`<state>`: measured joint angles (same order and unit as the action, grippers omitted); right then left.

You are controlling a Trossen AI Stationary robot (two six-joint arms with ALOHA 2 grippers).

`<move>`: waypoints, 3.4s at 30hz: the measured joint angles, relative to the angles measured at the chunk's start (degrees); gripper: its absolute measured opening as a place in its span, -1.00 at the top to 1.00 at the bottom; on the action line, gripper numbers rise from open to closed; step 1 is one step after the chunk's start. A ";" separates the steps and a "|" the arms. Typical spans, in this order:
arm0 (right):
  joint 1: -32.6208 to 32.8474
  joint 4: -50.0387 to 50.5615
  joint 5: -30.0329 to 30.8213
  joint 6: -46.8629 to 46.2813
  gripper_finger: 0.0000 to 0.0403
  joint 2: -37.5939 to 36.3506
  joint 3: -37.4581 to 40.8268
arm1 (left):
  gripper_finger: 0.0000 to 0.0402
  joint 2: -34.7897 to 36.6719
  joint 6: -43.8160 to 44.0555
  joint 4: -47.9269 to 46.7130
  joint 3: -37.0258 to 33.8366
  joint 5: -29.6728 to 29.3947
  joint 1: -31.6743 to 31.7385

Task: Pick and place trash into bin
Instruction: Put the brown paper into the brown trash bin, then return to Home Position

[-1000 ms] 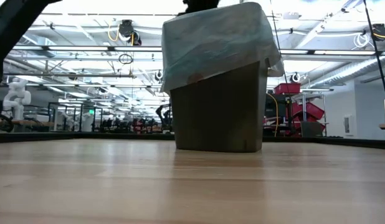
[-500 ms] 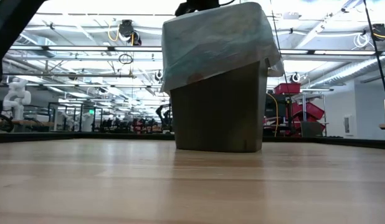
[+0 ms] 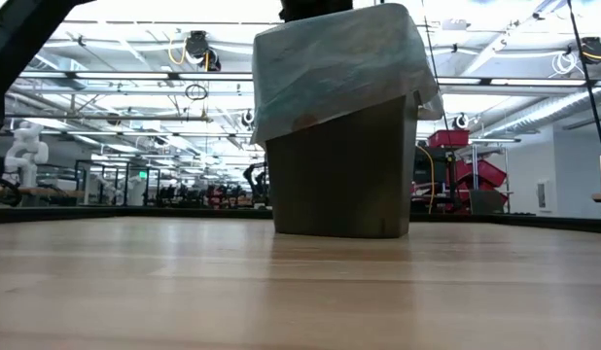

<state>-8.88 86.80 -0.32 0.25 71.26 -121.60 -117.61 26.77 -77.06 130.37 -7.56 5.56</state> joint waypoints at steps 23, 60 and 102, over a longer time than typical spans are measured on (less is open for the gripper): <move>-0.01 0.07 -0.02 0.39 0.48 -0.13 -0.01 | 1.00 -2.27 4.37 7.65 -4.18 1.58 -2.00; 1.92 -9.76 0.40 -1.55 1.00 -25.37 21.26 | 1.00 10.29 -18.74 34.72 3.41 1.33 -7.67; 1.86 -33.90 3.65 -5.41 1.00 -58.33 60.11 | 1.00 53.08 -16.65 74.94 -69.62 1.29 -3.24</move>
<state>-7.03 52.90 3.34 -5.16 12.93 -61.49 -64.52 10.12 -2.12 60.75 -6.27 2.33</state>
